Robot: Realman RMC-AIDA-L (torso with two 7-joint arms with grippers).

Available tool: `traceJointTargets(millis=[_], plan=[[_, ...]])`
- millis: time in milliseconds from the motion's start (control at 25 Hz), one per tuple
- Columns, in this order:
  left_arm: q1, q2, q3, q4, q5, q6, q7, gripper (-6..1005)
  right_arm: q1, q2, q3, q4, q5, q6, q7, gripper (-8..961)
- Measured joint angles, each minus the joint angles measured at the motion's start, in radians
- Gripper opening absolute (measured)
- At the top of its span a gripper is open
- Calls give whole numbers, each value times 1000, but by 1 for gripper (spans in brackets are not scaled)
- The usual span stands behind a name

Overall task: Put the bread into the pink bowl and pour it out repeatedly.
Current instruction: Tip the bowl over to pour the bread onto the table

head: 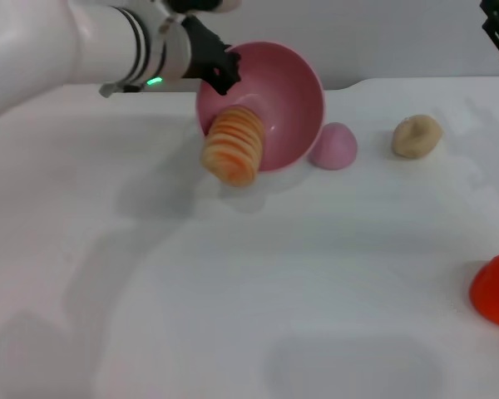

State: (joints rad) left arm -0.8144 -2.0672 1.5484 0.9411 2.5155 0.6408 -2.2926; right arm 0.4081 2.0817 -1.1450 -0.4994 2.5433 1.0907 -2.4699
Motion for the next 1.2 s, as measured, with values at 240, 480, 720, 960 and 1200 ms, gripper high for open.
traceJointTargets(millis=[240,480,720,960,1200], plan=[[35,-1,186,37,6,-116,3,64,2,0,-1,28,15,5,7,604],[74,-5,312,87,79,-209,-3,64,2,2,-8,33,25,8,9,604],[118,-5,392,139,196,-272,2,64,4,3,-10,35,25,9,9,604],[129,-5,433,152,307,-287,6,65,17,3,-4,55,25,9,9,604],[153,-6,497,158,364,-363,74,65,29,3,-1,61,25,6,9,603]])
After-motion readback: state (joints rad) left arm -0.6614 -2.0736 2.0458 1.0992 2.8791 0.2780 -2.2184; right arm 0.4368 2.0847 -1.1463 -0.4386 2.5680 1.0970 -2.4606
